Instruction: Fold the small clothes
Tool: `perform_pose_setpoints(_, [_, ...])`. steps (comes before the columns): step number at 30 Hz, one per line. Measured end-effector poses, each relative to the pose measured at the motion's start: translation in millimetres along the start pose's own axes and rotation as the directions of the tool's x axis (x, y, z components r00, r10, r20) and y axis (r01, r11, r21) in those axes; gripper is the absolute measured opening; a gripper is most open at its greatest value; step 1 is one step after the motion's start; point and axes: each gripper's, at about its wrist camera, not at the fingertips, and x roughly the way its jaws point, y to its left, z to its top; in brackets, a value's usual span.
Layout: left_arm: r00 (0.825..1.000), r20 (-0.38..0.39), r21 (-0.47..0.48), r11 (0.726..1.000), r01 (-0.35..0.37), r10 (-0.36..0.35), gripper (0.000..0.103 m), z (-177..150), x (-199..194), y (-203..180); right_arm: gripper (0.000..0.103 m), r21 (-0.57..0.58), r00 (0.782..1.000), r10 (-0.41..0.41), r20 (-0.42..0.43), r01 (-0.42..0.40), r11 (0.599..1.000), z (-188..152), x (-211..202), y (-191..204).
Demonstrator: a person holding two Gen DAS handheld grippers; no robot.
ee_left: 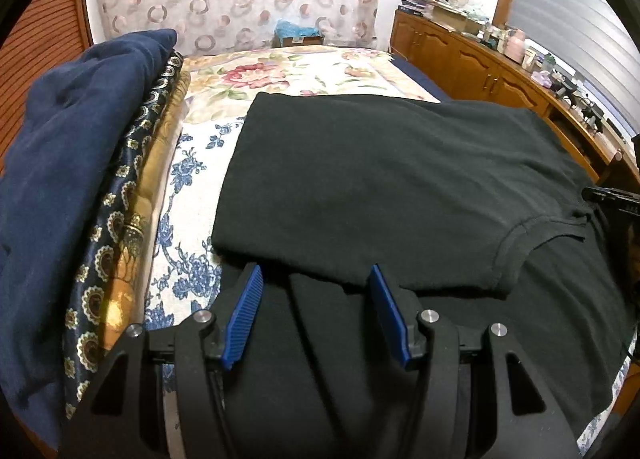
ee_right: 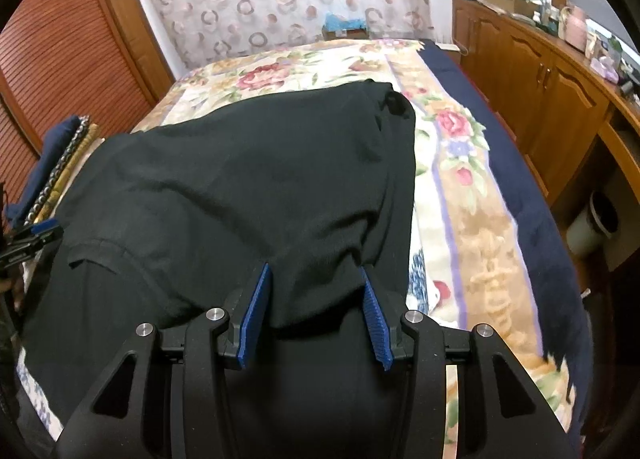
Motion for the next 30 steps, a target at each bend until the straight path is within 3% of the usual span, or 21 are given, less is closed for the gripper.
perform_pose_setpoints(12, [1.0, 0.008, -0.05, 0.998, 0.031, -0.03, 0.055, 18, 13, 8, 0.046, -0.076, 0.999, -0.036, 0.041, 0.039, 0.996, 7, -2, 13])
perform_pose_setpoints(21, [0.999, 0.038, -0.031, 0.999, 0.013, -0.012, 0.055, 23, 12, 6, 0.045, -0.085, 1.0, -0.023, 0.002, 0.023, 0.996, 1, -6, 10])
perform_pose_setpoints(24, [0.999, 0.045, -0.02, 1.0, 0.013, -0.012, 0.046, 21, 11, 6, 0.045, -0.091, 0.999, -0.029, -0.017, 0.027, 0.996, -4, -8, 12])
perform_pose_setpoints(26, [0.998, 0.062, -0.025, 1.0, -0.003, 0.004, 0.03, 22, 9, 8, 0.045, -0.092, 1.0, -0.018, -0.019, 0.016, 0.996, -4, -8, 12])
perform_pose_setpoints(30, [0.998, 0.058, -0.036, 0.999, -0.005, 0.007, 0.024, 26, 13, 14, 0.045, -0.086, 1.0, -0.02, -0.019, 0.019, 0.996, 1, 0, 11])
